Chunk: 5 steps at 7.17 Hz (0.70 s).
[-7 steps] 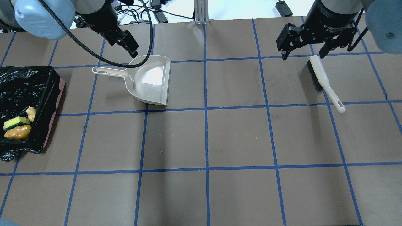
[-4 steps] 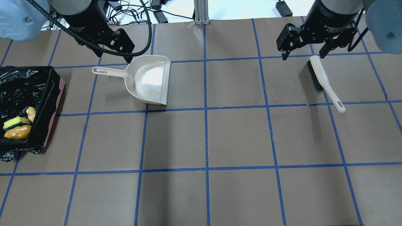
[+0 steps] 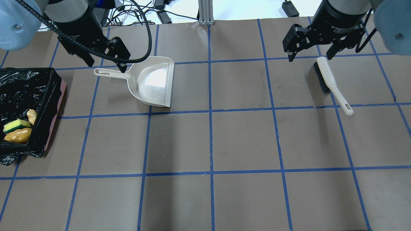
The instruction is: Sweep and dump trash into bin
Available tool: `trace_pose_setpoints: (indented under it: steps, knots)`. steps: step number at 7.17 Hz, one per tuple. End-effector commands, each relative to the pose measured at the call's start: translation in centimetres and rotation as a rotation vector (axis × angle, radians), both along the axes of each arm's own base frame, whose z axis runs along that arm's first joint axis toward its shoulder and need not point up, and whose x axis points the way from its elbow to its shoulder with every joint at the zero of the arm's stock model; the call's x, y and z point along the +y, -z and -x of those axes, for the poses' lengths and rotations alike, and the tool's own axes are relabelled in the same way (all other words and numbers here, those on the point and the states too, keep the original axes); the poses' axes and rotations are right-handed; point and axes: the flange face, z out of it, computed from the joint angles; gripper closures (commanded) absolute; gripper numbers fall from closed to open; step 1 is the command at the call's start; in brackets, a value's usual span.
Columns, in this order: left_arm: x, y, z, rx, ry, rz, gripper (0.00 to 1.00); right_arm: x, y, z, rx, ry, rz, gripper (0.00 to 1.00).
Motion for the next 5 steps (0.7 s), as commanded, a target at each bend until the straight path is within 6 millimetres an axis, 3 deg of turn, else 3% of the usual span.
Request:
trace_pose_setpoints:
  steps: [1,5]
  knots:
    - [0.47,-0.1,-0.13,-0.006,0.003,0.004,0.0,-0.05,0.08,0.0,0.0,0.001,-0.002,0.0]
    - [0.26,-0.63,-0.24,-0.01,0.059,0.042,0.0,0.01,0.02,0.0,0.0,0.001,-0.002,0.0]
